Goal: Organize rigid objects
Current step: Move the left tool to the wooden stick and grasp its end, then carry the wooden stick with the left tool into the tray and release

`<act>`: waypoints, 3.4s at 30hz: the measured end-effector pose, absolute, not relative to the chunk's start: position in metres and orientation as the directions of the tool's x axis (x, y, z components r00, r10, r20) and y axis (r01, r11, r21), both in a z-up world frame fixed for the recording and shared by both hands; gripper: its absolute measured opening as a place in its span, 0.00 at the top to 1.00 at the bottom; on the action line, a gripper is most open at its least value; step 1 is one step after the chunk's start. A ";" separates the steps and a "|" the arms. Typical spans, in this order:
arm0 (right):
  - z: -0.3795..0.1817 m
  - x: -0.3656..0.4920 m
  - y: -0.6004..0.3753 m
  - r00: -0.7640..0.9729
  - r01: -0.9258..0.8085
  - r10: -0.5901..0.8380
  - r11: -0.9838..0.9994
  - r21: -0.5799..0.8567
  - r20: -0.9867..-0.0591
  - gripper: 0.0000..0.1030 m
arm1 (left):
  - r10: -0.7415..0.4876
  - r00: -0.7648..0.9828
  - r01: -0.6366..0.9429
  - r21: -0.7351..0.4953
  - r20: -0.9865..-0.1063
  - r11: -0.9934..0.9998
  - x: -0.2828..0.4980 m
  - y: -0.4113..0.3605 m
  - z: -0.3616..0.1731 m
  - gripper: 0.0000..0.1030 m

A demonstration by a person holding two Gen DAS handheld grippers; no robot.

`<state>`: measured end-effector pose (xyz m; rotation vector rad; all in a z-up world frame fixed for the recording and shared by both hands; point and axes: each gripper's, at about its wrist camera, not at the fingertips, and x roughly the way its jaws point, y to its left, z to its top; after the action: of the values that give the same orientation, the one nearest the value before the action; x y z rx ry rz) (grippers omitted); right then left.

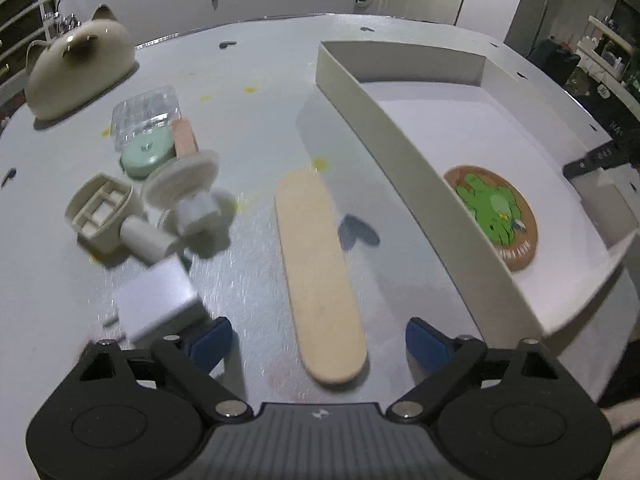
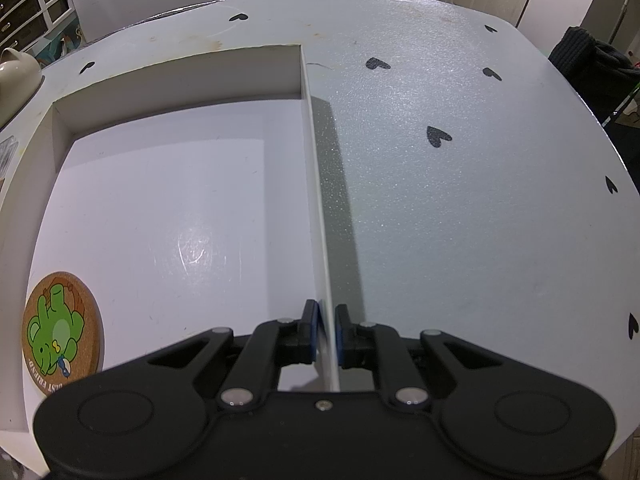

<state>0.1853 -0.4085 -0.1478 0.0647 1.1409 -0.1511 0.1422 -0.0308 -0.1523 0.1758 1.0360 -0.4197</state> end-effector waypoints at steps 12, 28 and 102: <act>-0.148 0.185 -0.408 0.408 0.155 -0.089 0.988 -0.027 -0.909 0.90 | -0.187 0.494 0.388 0.023 -0.849 0.922 0.175 -0.060 -0.151 0.44; -0.148 0.185 -0.409 0.406 0.155 -0.086 0.988 -0.024 -0.910 0.90 | -0.205 0.500 0.295 -0.057 -0.842 0.954 0.172 -0.044 -0.136 0.65; -0.150 0.202 -0.424 0.318 0.149 -0.006 0.988 0.044 -0.948 0.92 | -0.613 0.097 0.901 -0.192 -0.784 0.389 0.157 -0.249 -0.116 0.13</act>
<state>0.2022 -0.4241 -0.1504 0.1314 1.2440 -0.1020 0.1570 -0.2489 -0.1158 0.3802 0.9260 -1.1611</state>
